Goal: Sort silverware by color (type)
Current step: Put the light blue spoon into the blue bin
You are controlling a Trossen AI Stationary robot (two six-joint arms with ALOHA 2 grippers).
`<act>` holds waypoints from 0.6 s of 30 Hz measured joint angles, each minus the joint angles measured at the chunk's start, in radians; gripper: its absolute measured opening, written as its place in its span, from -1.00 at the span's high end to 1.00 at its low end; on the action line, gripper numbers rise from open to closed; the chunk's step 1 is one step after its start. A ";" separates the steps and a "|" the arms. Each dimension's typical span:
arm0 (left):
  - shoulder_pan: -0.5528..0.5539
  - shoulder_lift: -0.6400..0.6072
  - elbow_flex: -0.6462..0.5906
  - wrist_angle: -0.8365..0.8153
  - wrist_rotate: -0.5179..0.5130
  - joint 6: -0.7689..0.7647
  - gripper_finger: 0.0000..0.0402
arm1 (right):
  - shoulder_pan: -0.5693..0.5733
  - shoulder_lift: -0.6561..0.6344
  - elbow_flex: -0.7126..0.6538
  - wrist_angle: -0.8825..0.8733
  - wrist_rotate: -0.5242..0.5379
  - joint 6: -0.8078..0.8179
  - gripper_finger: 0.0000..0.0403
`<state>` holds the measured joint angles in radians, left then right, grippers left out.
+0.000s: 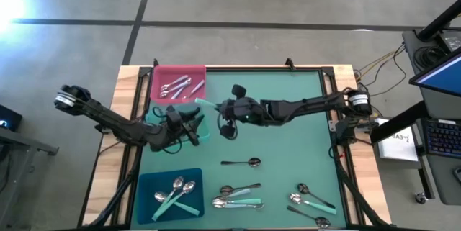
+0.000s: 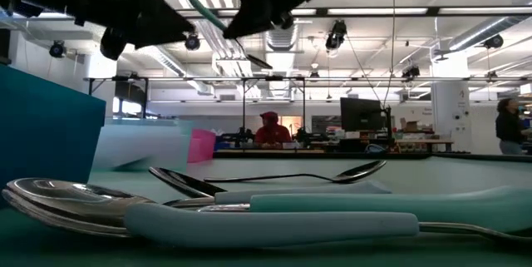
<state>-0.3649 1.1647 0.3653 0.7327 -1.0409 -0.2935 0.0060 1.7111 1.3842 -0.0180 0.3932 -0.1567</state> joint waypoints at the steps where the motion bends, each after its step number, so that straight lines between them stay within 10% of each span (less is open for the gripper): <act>1: 0.000 0.003 0.000 0.039 0.001 0.029 0.40 | 0.007 0.000 0.000 0.010 0.000 -0.005 0.86; 18: -0.001 0.000 0.081 0.109 0.066 0.201 0.40 | 0.036 0.001 0.000 0.050 -0.014 -0.037 0.86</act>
<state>-0.3660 1.1645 0.4464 0.8413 -0.9745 -0.0929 0.0421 1.7119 1.3842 0.0321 0.3790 -0.1936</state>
